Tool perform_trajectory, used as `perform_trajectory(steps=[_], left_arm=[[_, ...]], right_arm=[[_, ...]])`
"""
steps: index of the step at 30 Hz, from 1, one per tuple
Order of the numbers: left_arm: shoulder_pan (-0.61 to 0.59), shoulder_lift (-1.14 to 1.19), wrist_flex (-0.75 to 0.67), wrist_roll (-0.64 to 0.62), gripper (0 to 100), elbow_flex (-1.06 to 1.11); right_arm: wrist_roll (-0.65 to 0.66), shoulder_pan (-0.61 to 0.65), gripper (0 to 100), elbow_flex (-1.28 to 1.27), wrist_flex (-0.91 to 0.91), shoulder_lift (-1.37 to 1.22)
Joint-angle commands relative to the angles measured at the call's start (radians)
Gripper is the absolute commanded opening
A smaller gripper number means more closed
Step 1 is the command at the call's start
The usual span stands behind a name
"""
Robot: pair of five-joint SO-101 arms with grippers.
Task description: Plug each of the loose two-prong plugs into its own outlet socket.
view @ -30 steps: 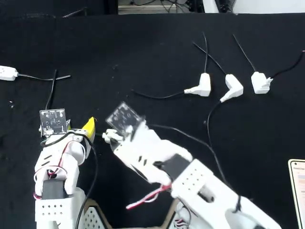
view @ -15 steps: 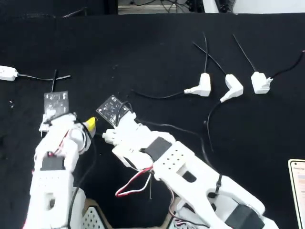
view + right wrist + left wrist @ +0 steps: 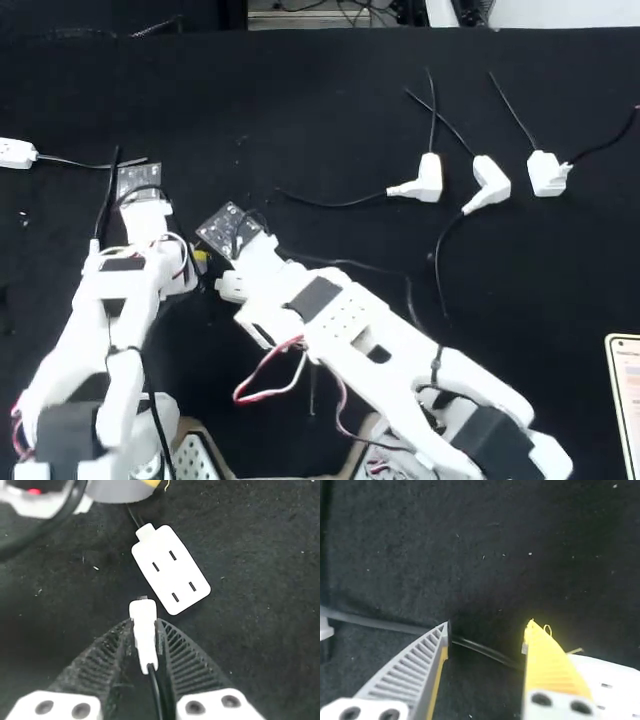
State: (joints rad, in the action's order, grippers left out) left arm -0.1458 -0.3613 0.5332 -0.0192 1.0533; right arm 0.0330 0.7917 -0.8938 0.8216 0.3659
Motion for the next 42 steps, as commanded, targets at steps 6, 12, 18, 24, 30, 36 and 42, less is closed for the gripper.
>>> perform_trajectory(steps=[6, 12, 18, 24, 30, 36, 42], left_arm=[[-0.012, 0.031, 0.115, 0.046, 24, -0.094], [-0.01, 0.026, 0.273, 0.189, 24, -0.102], [-0.001, 0.026, 0.396, 0.238, 24, -0.134], [-0.01, 0.026, 0.448, 0.23, 24, -0.174], [-0.105, 0.025, 0.361, 0.124, 24, -0.174], [-0.194, 0.025, 0.348, 0.057, 24, -0.2], [-0.191, 0.02, 0.338, 0.072, 24, -0.197]], right_arm=[[-0.009, -0.095, 1.0, 0.101, 0.006, -0.065], [-0.009, -0.14, 1.0, 0.101, -0.026, -0.067], [-0.009, -0.147, 1.0, 0.102, -0.028, -0.061], [0.0, -0.15, 1.0, 0.237, 0.173, -0.068], [0.06, -0.15, 1.0, 0.438, 0.353, -0.117], [0.078, -0.149, 1.0, 0.682, 0.517, -0.32], [0.08, -0.146, 1.0, 0.82, 0.569, -0.483]])
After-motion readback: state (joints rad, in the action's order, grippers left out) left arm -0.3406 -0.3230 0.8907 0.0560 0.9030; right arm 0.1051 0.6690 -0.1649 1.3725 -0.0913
